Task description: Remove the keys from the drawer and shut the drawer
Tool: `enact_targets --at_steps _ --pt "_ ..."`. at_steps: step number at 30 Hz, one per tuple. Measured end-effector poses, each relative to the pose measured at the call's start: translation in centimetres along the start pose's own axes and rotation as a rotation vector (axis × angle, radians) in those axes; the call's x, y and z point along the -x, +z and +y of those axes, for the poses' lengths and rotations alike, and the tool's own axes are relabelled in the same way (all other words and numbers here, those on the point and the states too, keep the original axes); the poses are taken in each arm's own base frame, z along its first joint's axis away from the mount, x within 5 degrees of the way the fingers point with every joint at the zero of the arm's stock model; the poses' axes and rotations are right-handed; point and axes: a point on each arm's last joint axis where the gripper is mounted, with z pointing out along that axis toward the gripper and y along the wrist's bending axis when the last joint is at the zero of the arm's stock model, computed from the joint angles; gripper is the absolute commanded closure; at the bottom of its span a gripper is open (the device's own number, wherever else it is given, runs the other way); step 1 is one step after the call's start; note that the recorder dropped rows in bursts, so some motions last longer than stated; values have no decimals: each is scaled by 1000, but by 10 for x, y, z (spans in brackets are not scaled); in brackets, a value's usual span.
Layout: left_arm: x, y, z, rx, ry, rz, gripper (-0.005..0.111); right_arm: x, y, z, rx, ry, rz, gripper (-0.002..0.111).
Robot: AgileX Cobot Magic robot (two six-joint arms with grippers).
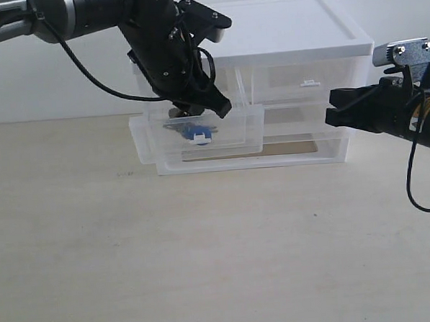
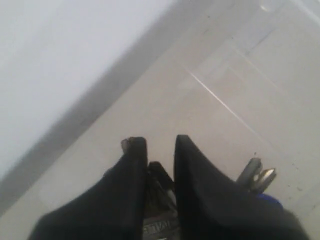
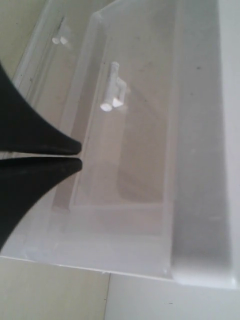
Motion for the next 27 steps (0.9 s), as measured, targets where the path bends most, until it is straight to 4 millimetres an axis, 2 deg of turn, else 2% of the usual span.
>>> enact_targets --at_steps 12,23,24,26,27 --pt "6 -5 3 28 33 -60 102 0 0 0 0 0 0 108" --pt "11 -63 13 58 30 -159 102 0 0 0 -1 1 -1 108" --pt "9 -67 12 47 41 -141 99 0 0 0 -1 1 -1 108" --pt "5 -64 8 9 60 -95 76 0 0 0 -1 1 -1 108" --pt "4 -61 8 4 71 -82 52 0 0 0 -1 1 -1 108"
